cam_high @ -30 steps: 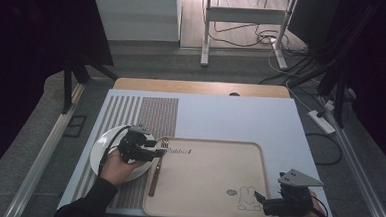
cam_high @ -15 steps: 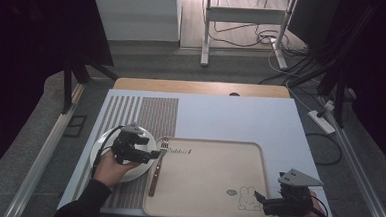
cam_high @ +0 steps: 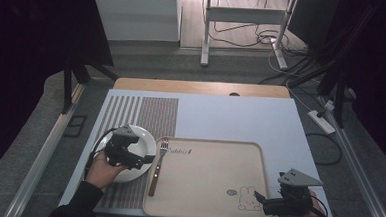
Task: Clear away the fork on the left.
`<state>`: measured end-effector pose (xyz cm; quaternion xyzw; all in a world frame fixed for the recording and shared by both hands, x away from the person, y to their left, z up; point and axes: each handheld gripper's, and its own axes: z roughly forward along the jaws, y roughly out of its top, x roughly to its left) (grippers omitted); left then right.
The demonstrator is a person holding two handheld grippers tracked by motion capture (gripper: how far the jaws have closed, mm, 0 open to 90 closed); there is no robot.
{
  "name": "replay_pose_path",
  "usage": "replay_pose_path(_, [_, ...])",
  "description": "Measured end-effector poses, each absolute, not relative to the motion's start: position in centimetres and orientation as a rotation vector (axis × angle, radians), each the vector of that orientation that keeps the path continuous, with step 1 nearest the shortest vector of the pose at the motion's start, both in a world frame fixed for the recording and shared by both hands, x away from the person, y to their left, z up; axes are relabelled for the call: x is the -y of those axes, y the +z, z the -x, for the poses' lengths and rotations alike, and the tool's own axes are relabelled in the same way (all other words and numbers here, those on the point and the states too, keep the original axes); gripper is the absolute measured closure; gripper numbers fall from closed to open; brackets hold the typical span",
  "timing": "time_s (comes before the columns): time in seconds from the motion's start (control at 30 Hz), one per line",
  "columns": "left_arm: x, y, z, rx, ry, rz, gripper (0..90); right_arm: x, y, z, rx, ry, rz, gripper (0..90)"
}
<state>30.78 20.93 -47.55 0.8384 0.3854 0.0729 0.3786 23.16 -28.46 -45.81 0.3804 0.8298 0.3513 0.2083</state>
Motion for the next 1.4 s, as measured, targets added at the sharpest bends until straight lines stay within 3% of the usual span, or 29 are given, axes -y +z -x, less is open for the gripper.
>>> replay_pose_path(1.4, [-25.3, -48.6, -26.3, -1.070, 0.204, -2.011, 0.0, 28.4, -45.8, -23.1, -2.302, 0.965, -1.062, 0.0])
